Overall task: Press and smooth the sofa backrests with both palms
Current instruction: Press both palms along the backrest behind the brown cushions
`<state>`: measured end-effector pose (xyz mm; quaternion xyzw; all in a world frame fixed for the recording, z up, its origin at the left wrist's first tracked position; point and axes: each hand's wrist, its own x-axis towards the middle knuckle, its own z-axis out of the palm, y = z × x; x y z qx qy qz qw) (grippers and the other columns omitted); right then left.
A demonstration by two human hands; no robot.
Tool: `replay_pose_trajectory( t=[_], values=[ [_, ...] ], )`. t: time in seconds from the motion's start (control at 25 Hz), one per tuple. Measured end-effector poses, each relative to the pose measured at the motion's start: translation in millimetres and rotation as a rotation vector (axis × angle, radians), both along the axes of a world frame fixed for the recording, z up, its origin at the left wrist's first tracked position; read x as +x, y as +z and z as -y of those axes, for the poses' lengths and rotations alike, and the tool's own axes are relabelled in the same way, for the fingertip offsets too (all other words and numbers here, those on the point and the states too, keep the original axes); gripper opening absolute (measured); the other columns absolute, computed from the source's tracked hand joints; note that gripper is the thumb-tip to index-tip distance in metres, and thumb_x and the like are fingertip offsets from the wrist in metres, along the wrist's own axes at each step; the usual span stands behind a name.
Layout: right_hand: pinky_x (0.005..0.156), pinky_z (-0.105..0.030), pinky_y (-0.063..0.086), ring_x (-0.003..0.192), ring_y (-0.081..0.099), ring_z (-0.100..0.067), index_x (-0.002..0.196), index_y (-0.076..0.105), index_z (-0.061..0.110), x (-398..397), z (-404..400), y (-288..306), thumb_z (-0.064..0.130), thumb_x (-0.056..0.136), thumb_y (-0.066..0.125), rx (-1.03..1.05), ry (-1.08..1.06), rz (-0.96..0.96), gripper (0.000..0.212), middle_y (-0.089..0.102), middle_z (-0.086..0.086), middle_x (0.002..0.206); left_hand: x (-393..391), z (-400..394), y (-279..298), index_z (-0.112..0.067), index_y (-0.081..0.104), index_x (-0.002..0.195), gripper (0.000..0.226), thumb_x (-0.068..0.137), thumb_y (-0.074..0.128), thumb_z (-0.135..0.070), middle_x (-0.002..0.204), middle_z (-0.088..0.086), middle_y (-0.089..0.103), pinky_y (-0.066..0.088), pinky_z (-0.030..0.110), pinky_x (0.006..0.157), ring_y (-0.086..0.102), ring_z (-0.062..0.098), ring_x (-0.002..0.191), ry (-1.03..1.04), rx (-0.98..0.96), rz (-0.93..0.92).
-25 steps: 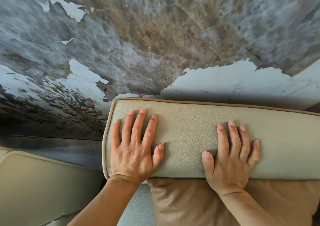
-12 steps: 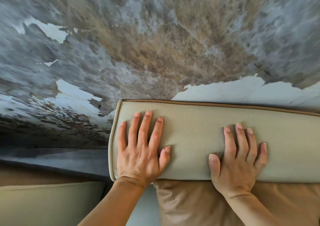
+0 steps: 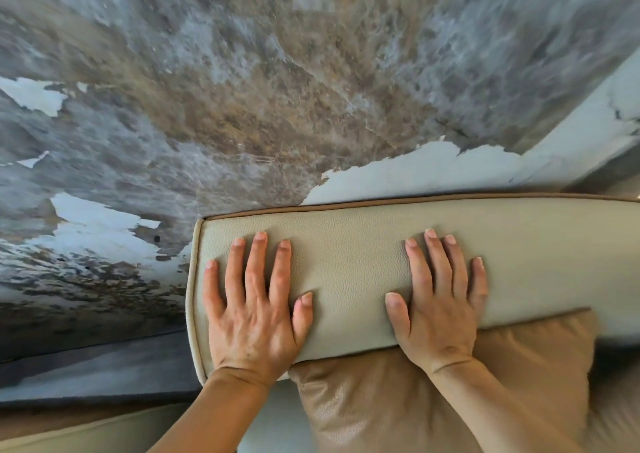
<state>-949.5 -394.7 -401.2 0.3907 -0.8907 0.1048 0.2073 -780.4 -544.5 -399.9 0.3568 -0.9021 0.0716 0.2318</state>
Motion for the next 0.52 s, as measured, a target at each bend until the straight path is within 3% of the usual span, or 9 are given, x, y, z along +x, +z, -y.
replay_pose_trajectory(
  t=[0.12, 0.36, 0.52],
  values=[
    [0.117, -0.055, 0.012, 0.145, 0.023, -0.029, 0.148, 0.028, 0.019, 7, -5, 17, 0.054, 0.092, 0.026, 0.123, -0.001, 0.091, 0.066, 0.031, -0.008, 0.156, 6, -2, 12, -0.013, 0.035, 0.145, 0.063, 0.095, 0.026, -0.050, 0.150, 0.017, 0.038, 0.017, 0.059, 0.114, 0.029, 0.037, 0.139, -0.023, 0.106, 0.051],
    [0.120, -0.047, -0.003, 0.149, 0.000, -0.020, 0.151, -0.003, 0.028, 53, -24, 59, 0.058, 0.094, 0.010, 0.179, -0.091, 0.247, 0.066, 0.009, 0.000, 0.163, 25, -8, 55, -0.016, 0.023, 0.151, 0.069, 0.094, 0.014, -0.054, 0.160, 0.012, 0.018, 0.009, 0.054, 0.118, 0.010, 0.031, 0.147, -0.089, 0.323, 0.206],
    [0.119, -0.051, 0.004, 0.149, 0.010, -0.024, 0.152, 0.013, 0.024, 91, -48, 114, 0.054, 0.096, 0.020, 0.128, -0.106, 0.213, 0.065, 0.018, -0.005, 0.161, 63, -25, 104, -0.014, 0.020, 0.152, 0.068, 0.095, 0.015, -0.052, 0.160, 0.013, 0.016, 0.009, 0.054, 0.119, 0.007, 0.031, 0.148, -0.154, 0.302, 0.187]
  ],
)
